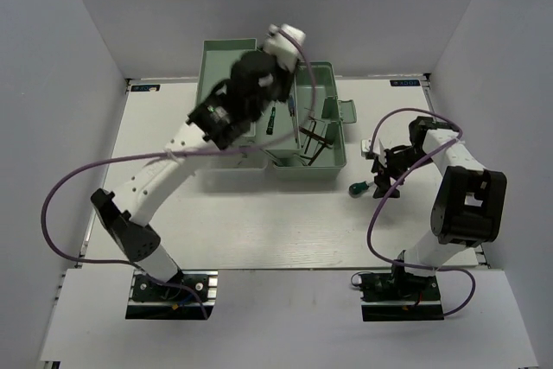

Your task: Sort the tools into containers

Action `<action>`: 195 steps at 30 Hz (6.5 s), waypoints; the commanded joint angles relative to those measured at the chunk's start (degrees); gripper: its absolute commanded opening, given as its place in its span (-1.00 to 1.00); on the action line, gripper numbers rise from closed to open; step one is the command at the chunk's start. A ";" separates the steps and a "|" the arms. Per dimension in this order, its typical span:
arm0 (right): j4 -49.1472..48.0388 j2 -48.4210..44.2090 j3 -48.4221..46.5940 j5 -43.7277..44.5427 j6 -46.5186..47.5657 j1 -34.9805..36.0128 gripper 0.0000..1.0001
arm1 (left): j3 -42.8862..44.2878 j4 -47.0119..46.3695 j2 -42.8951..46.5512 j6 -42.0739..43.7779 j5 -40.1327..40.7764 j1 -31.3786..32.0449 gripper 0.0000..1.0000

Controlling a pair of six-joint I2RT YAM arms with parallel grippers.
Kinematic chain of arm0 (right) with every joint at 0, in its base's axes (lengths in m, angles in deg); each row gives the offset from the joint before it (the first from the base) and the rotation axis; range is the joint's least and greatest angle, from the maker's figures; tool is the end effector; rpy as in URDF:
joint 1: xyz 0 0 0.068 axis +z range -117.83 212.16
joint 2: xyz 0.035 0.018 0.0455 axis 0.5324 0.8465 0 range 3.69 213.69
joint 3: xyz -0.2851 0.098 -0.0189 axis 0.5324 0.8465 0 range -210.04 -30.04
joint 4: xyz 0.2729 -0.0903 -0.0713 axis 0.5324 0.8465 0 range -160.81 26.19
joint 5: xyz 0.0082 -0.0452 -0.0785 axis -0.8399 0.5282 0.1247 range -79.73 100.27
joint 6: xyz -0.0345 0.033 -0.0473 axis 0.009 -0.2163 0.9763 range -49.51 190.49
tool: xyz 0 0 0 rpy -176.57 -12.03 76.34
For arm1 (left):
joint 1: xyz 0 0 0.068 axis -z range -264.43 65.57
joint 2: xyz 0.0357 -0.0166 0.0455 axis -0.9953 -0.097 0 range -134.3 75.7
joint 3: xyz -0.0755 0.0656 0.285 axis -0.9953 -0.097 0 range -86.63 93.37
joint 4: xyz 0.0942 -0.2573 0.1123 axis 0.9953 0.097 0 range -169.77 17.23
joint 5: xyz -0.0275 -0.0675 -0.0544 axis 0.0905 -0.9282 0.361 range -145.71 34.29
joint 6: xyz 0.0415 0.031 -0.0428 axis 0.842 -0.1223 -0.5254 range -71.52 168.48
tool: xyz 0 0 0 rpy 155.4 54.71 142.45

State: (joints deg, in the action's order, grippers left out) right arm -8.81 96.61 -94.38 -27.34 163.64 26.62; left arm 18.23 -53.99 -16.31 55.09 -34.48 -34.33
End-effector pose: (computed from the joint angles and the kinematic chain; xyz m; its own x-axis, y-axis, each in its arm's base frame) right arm 0.3117 0.0026 0.2086 -0.0279 -0.7920 -0.6099 -0.9983 0.0531 -0.0233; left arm 0.2795 -0.3040 0.5009 -0.0861 0.2704 -0.9589 0.5020 0.8431 0.1927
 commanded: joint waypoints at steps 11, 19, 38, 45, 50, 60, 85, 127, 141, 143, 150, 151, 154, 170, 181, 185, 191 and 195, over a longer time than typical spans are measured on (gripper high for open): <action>-0.03 1.91 -0.17 -5.37 11.01 1.05 0.76 | 3.08 12.11 -7.57 -18.65 -6.90 -26.72 -1.00; -0.21 5.07 -2.55 -3.62 12.58 2.38 0.73 | 1.75 12.71 -10.03 -19.71 -12.71 -28.66 0.03; -17.89 7.54 5.80 6.40 6.35 9.23 -0.59 | -10.42 18.60 15.07 -21.72 0.30 -31.81 0.39; 7.79 1.65 0.98 3.78 17.74 3.35 -1.00 | -28.29 18.52 25.45 -32.09 -3.74 -39.37 0.23; 32.66 -4.23 -21.48 -12.56 9.96 3.07 -1.00 | -38.84 14.05 28.37 -36.66 -10.85 -48.94 0.32; -28.41 -0.21 -35.50 -18.22 -62.99 22.49 -1.00 | -46.22 5.44 22.84 -40.71 -24.13 -57.05 0.37; -32.55 26.70 -61.09 8.78 -74.43 48.34 0.74 | -58.89 -4.86 23.36 -41.77 -38.02 -60.65 0.45; -65.69 20.99 -19.87 27.85 -34.87 66.36 0.22 | -62.41 5.60 34.61 -38.96 -24.93 -61.18 0.47; -69.03 18.08 -18.11 27.50 -36.01 66.27 0.17 | -61.88 5.60 34.61 -39.48 -24.93 -61.18 0.47; -69.38 17.65 -17.84 27.32 -36.19 66.19 0.14 | -61.88 5.60 34.61 -39.48 -24.93 -61.18 0.47; -69.12 18.34 -18.36 28.02 -36.37 66.01 0.14 | -61.88 5.07 34.61 -39.48 -25.45 -61.18 0.47; -68.25 19.04 -18.80 28.20 -36.45 66.01 0.14 | -61.88 5.07 34.61 -39.48 -25.45 -61.18 0.47; -64.39 22.55 -22.57 29.87 -36.63 65.83 0.14 | -61.88 5.07 34.61 -39.48 -25.45 -61.18 0.47; -54.35 22.75 -30.41 28.38 -43.12 64.34 -1.00 | -67.77 -1.51 27.24 -49.50 -34.23 -64.52 0.64; -53.29 12.72 -35.77 21.96 -55.34 64.08 -1.00 | -68.91 -15.40 15.38 -55.30 -47.93 -65.66 0.64; -56.27 9.92 -33.85 18.46 -58.86 63.81 -1.00 | -66.46 -18.22 9.84 -55.30 -50.85 -64.44 0.62; -61.19 7.62 -31.12 11.95 -65.27 63.20 -1.00 | -62.41 -23.14 3.43 -54.78 -57.53 -64.43 0.62; -63.93 5.78 -28.31 7.65 -66.69 63.20 -1.00 | -59.07 -23.14 -0.61 -54.16 -60.17 -63.91 0.60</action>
State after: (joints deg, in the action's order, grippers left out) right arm -58.36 109.93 -121.57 -11.21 100.03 89.35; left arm -43.91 -74.36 -15.41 0.18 -90.17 -98.85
